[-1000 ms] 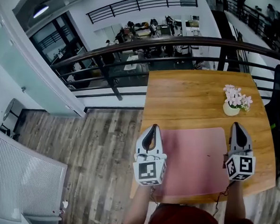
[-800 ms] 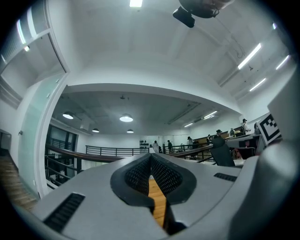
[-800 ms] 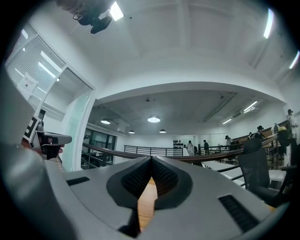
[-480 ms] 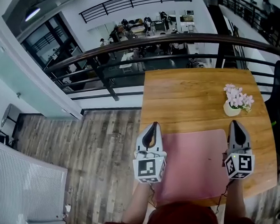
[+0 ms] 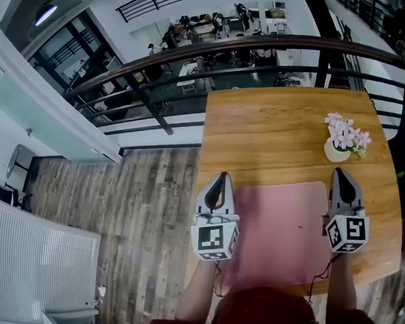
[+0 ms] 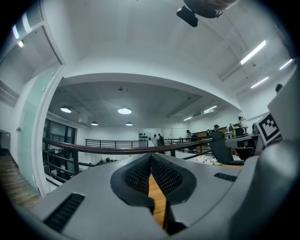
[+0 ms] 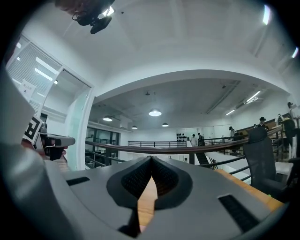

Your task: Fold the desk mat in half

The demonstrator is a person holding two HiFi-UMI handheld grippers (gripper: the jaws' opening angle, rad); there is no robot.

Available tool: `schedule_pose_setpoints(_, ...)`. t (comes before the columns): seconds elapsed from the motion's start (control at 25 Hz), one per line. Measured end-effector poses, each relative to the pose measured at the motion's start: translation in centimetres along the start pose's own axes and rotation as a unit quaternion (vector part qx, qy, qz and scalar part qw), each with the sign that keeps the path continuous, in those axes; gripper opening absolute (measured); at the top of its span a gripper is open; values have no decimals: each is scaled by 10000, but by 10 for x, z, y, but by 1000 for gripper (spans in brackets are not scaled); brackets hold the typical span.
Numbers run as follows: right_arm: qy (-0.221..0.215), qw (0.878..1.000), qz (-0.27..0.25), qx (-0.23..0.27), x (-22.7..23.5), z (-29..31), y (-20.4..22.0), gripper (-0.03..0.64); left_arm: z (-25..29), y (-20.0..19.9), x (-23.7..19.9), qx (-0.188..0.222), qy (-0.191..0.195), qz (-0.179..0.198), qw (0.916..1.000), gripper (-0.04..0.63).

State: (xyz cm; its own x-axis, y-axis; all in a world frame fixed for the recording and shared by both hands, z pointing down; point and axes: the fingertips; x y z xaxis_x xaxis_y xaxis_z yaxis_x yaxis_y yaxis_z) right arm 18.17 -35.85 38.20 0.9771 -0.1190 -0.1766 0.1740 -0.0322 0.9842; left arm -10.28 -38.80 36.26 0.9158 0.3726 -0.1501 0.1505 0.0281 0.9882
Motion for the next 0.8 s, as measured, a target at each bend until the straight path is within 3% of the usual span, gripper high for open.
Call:
schedule_pose_setpoints(0.48, -393, 9970, -86, -666, -2, 27, 54, 11, 22, 63, -11, -868, 182, 423, 9952, 21)
schedule_pose_setpoints(0.8, -1093, 9880, -311, -1048, -26, 47, 99, 48, 40, 118, -25, -1734, 569, 895, 9791, 74)
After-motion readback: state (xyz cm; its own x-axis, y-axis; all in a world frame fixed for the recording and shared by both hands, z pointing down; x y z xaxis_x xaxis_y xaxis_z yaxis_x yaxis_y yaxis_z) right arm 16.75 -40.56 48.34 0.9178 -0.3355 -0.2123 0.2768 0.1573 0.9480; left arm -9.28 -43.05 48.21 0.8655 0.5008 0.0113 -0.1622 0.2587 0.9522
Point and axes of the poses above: the fingertips, and each gripper's own axes: z forward along the fingers, x to its right, y out of its underside, and after that the axes turned 11 degrees about -z, right-handed
